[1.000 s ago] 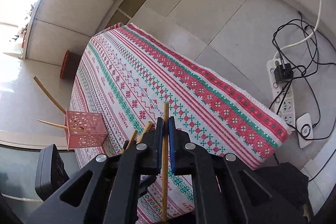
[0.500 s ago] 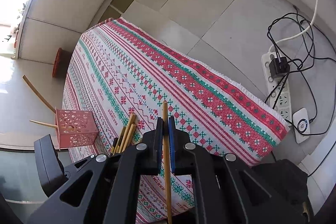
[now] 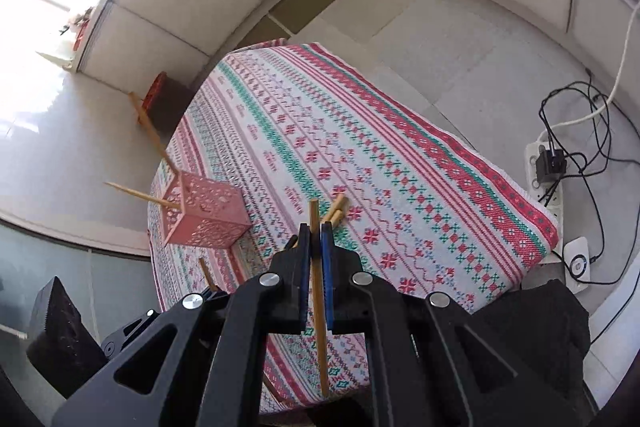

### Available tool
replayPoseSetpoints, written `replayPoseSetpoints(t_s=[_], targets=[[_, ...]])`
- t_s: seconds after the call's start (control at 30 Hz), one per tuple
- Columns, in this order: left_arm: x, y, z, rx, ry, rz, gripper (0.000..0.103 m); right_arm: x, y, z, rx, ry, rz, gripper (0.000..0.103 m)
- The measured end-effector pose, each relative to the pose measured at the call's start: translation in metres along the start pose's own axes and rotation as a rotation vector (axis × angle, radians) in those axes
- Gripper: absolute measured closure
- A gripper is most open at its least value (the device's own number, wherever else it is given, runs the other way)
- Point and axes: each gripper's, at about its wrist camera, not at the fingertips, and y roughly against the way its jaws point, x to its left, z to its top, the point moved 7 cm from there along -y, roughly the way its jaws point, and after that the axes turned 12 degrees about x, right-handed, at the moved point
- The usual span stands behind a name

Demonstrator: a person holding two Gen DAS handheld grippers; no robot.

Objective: Organize utensils
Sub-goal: 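Lift the chopstick with the right tool and drop it into the pink holder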

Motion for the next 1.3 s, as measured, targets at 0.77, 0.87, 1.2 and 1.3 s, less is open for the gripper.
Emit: replayPoseSetpoints(t_s=[0.77, 0.87, 1.2, 1.3], targets=[[0.057, 0.229, 0.048, -0.547, 0.228, 0.137, 0.099, 0.149, 0.136, 0.025, -0.266, 0.307, 0.046, 0.097], [0.072, 0.234, 0.066, -0.56, 0.268, 0.153, 0.099, 0.171, 0.146, 0.044, -0.3, 0.327, 0.067, 0.097], [0.128, 0.171, 0.088, -0.469, 0.389, 0.141, 0.099, 0.204, 0.108, 0.079, -0.258, 0.375, 0.039, 0.097], [0.136, 0.147, 0.085, -0.417, 0.41, 0.105, 0.097, 0.207, 0.087, 0.083, -0.227, 0.382, 0.018, 0.097]])
